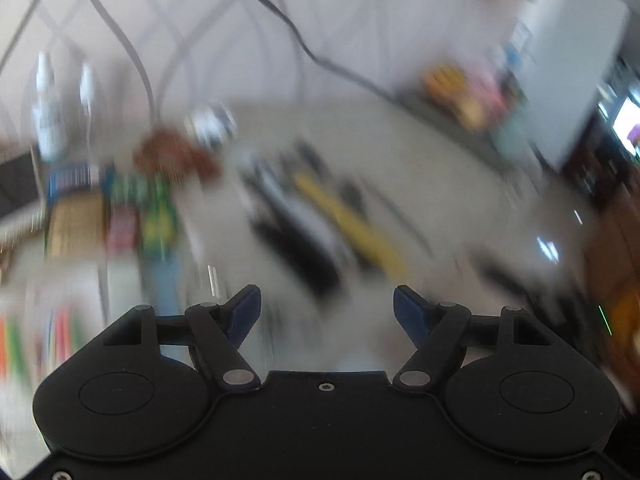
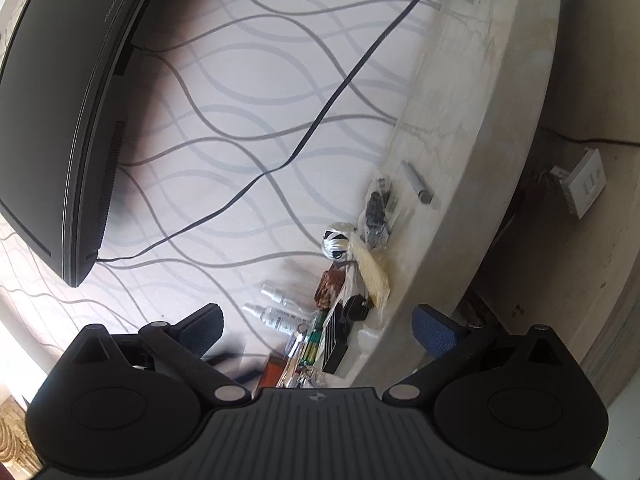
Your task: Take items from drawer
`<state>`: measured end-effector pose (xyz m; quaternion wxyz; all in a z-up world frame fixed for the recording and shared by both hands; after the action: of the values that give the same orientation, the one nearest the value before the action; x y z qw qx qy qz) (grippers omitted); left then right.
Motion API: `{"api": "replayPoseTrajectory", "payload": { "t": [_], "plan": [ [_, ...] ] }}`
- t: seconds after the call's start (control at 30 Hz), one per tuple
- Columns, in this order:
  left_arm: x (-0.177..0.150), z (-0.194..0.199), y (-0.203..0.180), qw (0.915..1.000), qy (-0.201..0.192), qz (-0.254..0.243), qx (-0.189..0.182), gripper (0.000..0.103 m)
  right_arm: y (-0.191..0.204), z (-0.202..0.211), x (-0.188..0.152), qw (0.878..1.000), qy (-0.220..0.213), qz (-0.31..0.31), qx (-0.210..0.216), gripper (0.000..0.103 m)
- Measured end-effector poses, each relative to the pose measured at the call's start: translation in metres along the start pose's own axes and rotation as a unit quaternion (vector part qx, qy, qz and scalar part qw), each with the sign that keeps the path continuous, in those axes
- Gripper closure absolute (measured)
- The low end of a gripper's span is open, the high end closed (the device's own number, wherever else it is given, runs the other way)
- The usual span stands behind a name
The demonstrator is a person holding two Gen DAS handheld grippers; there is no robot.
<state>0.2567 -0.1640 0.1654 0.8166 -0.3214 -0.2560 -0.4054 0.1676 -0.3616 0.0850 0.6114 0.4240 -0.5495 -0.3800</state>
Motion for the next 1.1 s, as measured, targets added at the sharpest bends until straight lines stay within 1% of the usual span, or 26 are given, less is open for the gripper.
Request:
{"api": "replayPoseTrajectory", "payload": {
  "t": [0.03, 0.1, 0.17, 0.23, 0.27, 0.37, 0.47, 0.53, 0.57, 0.63, 0.73, 0.8, 0.9, 0.93, 0.97, 1.0, 1.03, 1.07, 1.1],
  "plan": [
    [-0.024, 0.004, -0.006, 0.9992, 0.037, -0.006, -0.012, 0.031, 0.0, -0.001, -0.001, 1.0, 0.001, 0.002, -0.004, 0.0],
    [-0.069, 0.003, -0.009, 0.9921, 0.123, -0.02, -0.018, 0.031, 0.001, -0.001, -0.002, 1.0, 0.001, 0.01, -0.01, 0.0],
    [-0.118, -0.003, -0.002, 0.9797, 0.198, -0.03, 0.002, 0.031, 0.003, -0.002, -0.003, 1.0, 0.0, 0.019, -0.015, 0.0],
    [-0.155, -0.014, 0.016, 0.9655, 0.259, -0.009, 0.018, 0.035, 0.005, -0.003, -0.004, 0.999, 0.0, 0.028, -0.019, 0.0],
    [-0.168, -0.018, 0.023, 0.9594, 0.281, 0.002, 0.023, 0.038, 0.006, -0.003, -0.005, 0.999, -0.001, 0.032, -0.02, 0.0],
    [-0.185, -0.026, 0.035, 0.9537, 0.297, 0.041, 0.024, 0.04, 0.007, -0.002, -0.005, 0.999, -0.006, 0.04, -0.027, 0.0],
    [-0.188, -0.031, 0.038, 0.9534, 0.286, 0.09, 0.029, 0.04, 0.007, -0.001, -0.004, 0.999, -0.01, 0.043, -0.031, 0.0],
    [-0.192, -0.034, 0.038, 0.9501, 0.289, 0.11, 0.04, 0.04, 0.007, -0.001, -0.004, 0.999, -0.008, 0.041, -0.031, 0.0],
    [-0.194, -0.036, 0.037, 0.9486, 0.292, 0.112, 0.047, 0.04, 0.006, -0.001, -0.004, 0.999, -0.008, 0.04, -0.031, 0.0],
    [-0.199, -0.039, 0.032, 0.9465, 0.301, 0.097, 0.062, 0.04, 0.005, -0.001, -0.004, 0.999, -0.006, 0.039, -0.031, 0.0],
    [-0.201, -0.043, 0.02, 0.944, 0.314, 0.076, 0.067, 0.038, 0.004, -0.002, -0.005, 0.999, -0.003, 0.036, -0.031, 0.0],
    [-0.201, -0.047, 0.015, 0.9428, 0.318, 0.07, 0.071, 0.037, 0.004, -0.002, -0.005, 0.999, -0.002, 0.035, -0.031, 0.0],
    [-0.201, -0.047, 0.018, 0.9449, 0.31, 0.077, 0.072, 0.039, 0.002, -0.002, -0.005, 0.999, 0.0, 0.032, -0.031, 0.0],
    [-0.2, -0.047, 0.02, 0.9459, 0.306, 0.08, 0.071, 0.042, 0.002, -0.002, -0.005, 0.999, 0.0, 0.03, -0.031, 0.0],
    [-0.2, -0.046, 0.021, 0.947, 0.303, 0.081, 0.072, 0.066, 0.002, -0.001, -0.004, 0.999, -0.001, 0.029, -0.031, 0.0],
    [-0.199, -0.043, 0.023, 0.9479, 0.299, 0.079, 0.075, 0.078, 0.002, -0.001, -0.004, 0.999, -0.002, 0.028, -0.03, 0.0],
    [-0.198, -0.041, 0.026, 0.9489, 0.296, 0.077, 0.079, 0.094, 0.002, -0.001, -0.004, 0.999, -0.003, 0.028, -0.03, 0.0],
    [-0.197, -0.038, 0.028, 0.9498, 0.292, 0.075, 0.082, 0.099, 0.002, 0.0, -0.003, 0.999, -0.004, 0.027, -0.03, 0.0],
    [-0.197, -0.035, 0.03, 0.9507, 0.289, 0.072, 0.085, 0.1, 0.002, 0.0, -0.003, 0.999, -0.006, 0.027, -0.03, 0.0]
  ]
}}
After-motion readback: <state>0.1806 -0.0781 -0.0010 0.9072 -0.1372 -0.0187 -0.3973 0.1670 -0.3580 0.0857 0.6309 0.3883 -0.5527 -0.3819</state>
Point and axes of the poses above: each gripper's, at about its wrist camera, not at the fingertips, and z roughly against the way its jaws point, y to its left, x to its top, the point moved 8 cm from there along -z, roughly the way its jaws point, and after that the axes turned 5 degrees about -x, right-handed, at the moved point
